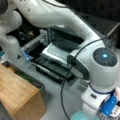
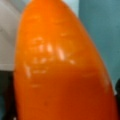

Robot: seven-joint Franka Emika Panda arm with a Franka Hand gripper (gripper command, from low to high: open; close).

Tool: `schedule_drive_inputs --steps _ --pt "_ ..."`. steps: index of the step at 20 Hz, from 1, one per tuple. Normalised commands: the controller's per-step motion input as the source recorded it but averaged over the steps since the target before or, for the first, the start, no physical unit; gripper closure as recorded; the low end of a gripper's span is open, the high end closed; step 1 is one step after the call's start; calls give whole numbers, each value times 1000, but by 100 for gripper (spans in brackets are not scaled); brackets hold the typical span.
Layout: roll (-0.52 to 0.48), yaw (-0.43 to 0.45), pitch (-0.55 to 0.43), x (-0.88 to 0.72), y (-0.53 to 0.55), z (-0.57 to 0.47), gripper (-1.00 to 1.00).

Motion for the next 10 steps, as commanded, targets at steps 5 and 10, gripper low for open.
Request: schedule_drive_inputs --steps 5,10 --pt "-177 -101 -265 -477 370 -149 100" --pt "-203 -71 -293 -525 418 -213 100"
